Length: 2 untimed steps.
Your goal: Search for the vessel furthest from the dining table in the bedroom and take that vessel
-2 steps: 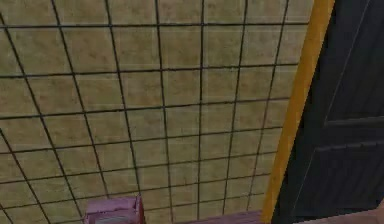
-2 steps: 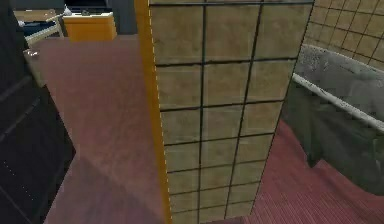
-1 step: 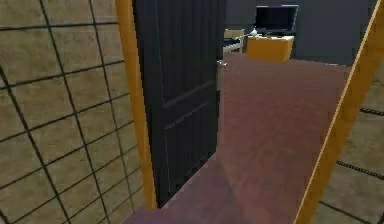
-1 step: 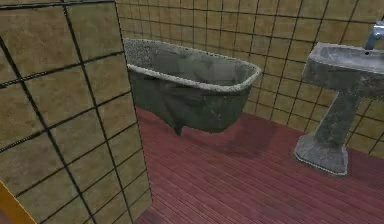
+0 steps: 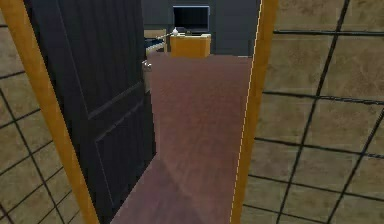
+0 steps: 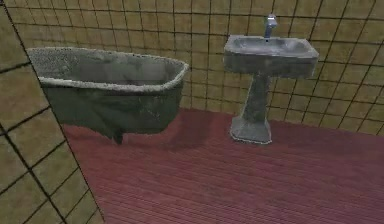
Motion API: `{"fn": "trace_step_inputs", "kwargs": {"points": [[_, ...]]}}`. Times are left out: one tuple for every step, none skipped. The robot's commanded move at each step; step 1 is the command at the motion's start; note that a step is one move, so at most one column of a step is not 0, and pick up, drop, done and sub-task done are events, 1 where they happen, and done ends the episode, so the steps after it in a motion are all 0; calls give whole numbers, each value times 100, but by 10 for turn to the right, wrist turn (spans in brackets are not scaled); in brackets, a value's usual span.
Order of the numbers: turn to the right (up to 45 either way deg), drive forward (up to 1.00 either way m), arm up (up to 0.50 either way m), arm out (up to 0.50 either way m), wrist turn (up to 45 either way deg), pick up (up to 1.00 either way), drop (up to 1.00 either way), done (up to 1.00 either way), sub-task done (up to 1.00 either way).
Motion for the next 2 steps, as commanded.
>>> {"fn": "trace_step_inputs", "kwargs": {"points": [[0, 60, 0, 0, 0, 0, 0, 0, 0], [0, 100, 0, 0, 0, 0, 0, 0, 0]]}}
